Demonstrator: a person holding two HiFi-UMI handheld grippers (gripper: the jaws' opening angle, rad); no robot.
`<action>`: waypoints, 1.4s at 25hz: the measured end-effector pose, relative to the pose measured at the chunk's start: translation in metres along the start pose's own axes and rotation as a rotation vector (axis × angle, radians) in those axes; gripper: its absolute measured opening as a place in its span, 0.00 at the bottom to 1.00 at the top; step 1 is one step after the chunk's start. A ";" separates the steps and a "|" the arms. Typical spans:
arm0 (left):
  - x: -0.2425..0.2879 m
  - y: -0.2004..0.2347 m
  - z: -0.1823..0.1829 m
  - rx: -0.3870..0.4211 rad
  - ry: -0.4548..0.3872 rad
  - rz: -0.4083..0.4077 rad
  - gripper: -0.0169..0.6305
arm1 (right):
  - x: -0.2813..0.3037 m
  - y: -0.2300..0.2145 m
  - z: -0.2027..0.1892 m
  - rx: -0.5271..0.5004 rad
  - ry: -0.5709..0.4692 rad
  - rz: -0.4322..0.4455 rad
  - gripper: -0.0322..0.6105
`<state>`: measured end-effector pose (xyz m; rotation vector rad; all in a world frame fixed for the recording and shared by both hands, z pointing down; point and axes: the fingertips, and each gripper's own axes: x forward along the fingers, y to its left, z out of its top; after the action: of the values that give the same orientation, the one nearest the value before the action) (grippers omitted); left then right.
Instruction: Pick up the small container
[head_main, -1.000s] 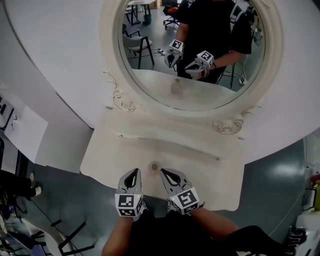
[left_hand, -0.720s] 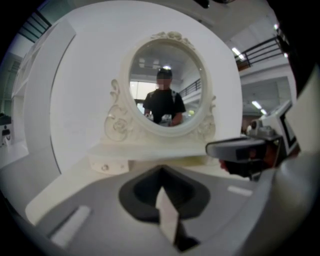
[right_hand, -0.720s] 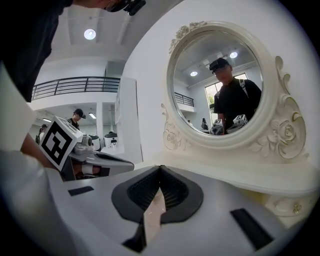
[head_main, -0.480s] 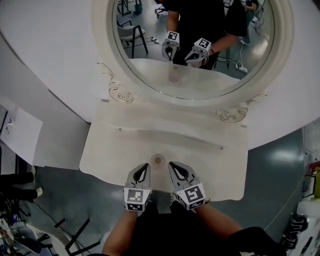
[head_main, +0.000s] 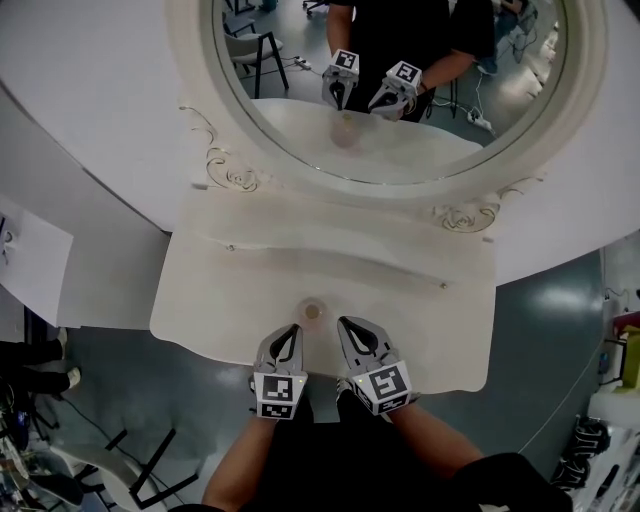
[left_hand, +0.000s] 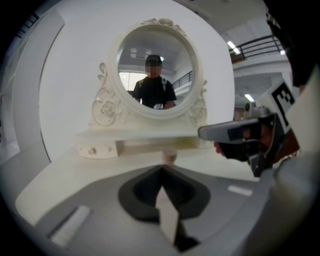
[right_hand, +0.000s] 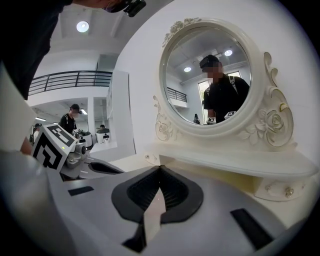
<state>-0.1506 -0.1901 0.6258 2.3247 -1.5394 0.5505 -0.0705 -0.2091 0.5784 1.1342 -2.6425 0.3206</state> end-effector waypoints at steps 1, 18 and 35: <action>0.003 -0.001 -0.006 -0.003 0.024 -0.004 0.04 | 0.000 -0.001 -0.002 0.000 0.003 -0.004 0.04; 0.054 -0.023 -0.040 0.036 0.181 -0.073 0.69 | -0.004 -0.010 -0.025 0.036 0.044 -0.044 0.04; 0.095 -0.016 -0.052 0.049 0.302 -0.086 0.69 | -0.003 -0.035 -0.034 0.064 0.063 -0.086 0.04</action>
<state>-0.1101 -0.2381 0.7154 2.2066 -1.2942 0.8801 -0.0381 -0.2200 0.6133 1.2327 -2.5370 0.4204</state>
